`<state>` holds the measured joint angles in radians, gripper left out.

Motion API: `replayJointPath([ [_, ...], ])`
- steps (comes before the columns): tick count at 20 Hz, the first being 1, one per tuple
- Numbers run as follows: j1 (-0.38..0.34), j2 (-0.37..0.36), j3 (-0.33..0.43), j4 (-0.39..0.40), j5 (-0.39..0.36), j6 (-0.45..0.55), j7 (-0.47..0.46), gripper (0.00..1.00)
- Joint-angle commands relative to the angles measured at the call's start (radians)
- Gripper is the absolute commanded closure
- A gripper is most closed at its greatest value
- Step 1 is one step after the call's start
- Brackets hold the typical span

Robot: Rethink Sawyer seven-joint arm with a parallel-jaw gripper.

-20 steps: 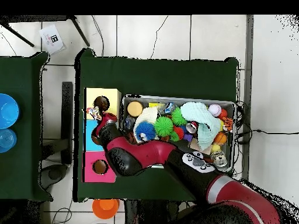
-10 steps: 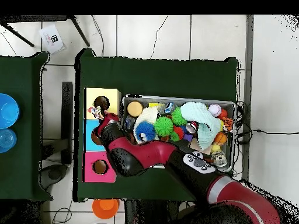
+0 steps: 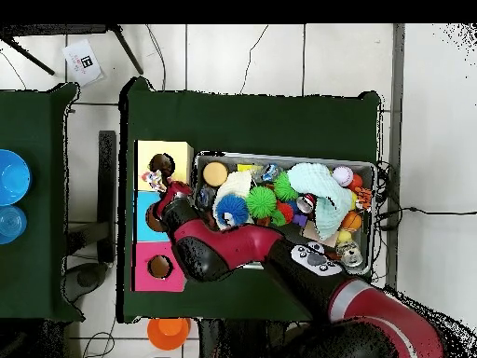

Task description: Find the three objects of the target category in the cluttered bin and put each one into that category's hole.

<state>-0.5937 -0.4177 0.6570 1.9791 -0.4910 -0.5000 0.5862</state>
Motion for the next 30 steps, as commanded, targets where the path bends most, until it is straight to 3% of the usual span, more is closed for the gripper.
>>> replayJointPath([
  [1, 0.016, 0.043, -0.041, -0.151, -0.056, -0.104, 0.246, 1.0],
  [12, 0.01, 0.007, -0.021, -0.112, -0.048, -0.071, 0.263, 1.0],
  [21, 0.038, 0.0, -0.062, -0.119, -0.007, -0.001, 0.244, 1.0],
  [30, 0.044, 0.0, -0.067, -0.122, -0.002, -0.006, 0.247, 1.0],
])
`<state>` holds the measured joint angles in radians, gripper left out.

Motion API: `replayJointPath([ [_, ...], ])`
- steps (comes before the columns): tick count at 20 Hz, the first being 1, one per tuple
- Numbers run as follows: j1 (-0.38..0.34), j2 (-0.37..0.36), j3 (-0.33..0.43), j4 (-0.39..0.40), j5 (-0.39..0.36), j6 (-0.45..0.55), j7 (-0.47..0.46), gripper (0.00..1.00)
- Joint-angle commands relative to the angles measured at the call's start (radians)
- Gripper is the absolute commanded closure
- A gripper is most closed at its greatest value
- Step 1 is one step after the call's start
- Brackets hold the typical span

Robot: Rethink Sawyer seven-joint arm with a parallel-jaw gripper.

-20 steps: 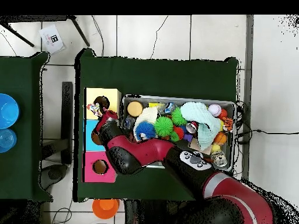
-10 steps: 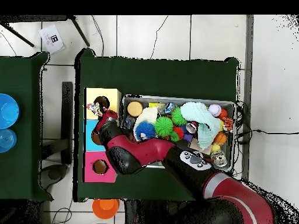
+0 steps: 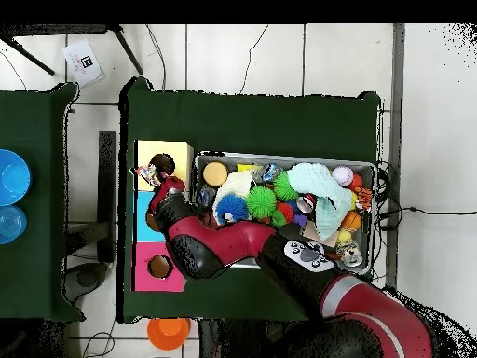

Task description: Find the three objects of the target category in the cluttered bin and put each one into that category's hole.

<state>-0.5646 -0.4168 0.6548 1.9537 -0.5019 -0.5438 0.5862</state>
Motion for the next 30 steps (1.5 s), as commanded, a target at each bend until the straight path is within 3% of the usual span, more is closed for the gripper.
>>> replayJointPath([
  [1, 0.017, -0.001, -0.068, -0.097, 0.011, 0.036, 0.248, 0.0],
  [18, 0.028, -0.007, -0.085, -0.097, 0.019, 0.021, 0.25, 0.0],
  [23, 0.054, -0.047, -0.137, -0.095, 0.082, 0.053, 0.238, 0.0],
  [30, 0.042, -0.102, -0.147, -0.079, 0.113, 0.086, 0.252, 0.0],
])
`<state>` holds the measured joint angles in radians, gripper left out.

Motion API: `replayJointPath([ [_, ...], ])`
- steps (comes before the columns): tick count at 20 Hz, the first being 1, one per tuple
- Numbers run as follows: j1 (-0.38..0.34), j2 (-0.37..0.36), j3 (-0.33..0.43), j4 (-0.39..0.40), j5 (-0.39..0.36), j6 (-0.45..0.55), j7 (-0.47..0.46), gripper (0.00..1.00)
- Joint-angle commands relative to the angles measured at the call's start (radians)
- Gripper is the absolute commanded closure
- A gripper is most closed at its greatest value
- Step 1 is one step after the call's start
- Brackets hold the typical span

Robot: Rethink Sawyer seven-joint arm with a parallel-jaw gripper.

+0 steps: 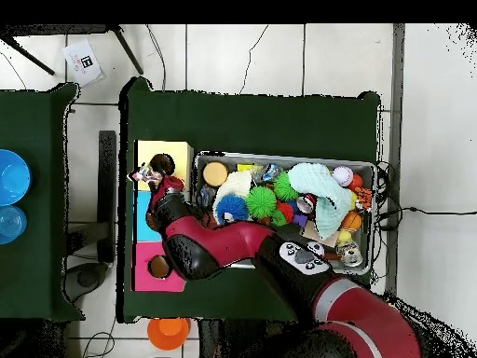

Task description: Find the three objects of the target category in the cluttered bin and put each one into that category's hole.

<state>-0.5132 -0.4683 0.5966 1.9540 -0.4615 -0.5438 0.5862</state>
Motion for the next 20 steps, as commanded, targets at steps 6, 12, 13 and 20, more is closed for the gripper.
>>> replayJointPath([
  [6, -0.012, -0.063, -0.089, -0.081, 0.08, 0.093, 0.257, 0.0],
  [12, 0.008, -0.064, -0.111, -0.086, 0.095, 0.071, 0.257, 0.0],
  [13, 0.018, -0.059, -0.119, -0.087, 0.101, 0.065, 0.256, 0.0],
  [20, 0.064, -0.012, -0.142, -0.089, 0.126, 0.134, 0.249, 0.0],
])
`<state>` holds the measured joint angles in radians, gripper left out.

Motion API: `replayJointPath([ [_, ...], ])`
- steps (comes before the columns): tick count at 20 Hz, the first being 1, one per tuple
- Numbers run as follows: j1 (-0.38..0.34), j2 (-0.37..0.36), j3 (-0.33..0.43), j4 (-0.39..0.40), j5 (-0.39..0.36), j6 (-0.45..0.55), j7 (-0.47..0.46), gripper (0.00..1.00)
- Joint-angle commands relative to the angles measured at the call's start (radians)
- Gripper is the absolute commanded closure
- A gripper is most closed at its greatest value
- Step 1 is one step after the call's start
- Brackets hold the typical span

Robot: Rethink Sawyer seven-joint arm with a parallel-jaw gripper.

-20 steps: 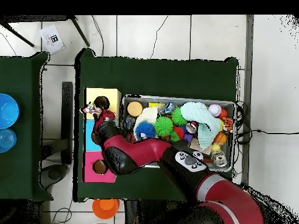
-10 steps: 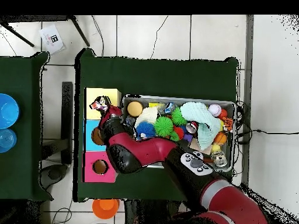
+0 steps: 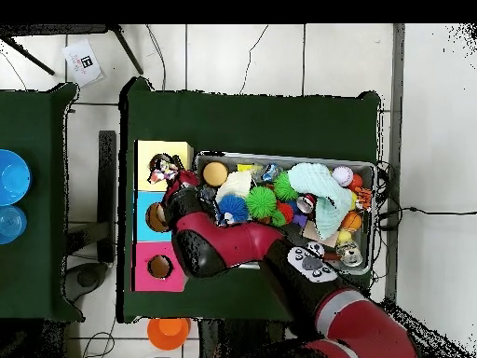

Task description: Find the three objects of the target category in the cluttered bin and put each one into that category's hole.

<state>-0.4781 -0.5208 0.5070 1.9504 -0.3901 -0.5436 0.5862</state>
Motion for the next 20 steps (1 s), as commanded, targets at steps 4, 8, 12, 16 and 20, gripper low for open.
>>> replayJointPath([
  [4, -0.02, 0.093, 0.041, -0.062, 0.019, 0.27, 0.249, 0.0],
  [8, -0.032, 0.104, 0.087, -0.036, 0.021, 0.309, 0.256, 0.0],
  [12, -0.026, 0.087, 0.104, -0.021, 0.054, 0.336, 0.267, 0.0],
  [16, -0.026, 0.078, 0.114, -0.015, 0.098, 0.404, 0.257, 0.0],
  [20, -0.01, 0.059, 0.105, -0.005, 0.162, 0.486, 0.241, 0.0],
])
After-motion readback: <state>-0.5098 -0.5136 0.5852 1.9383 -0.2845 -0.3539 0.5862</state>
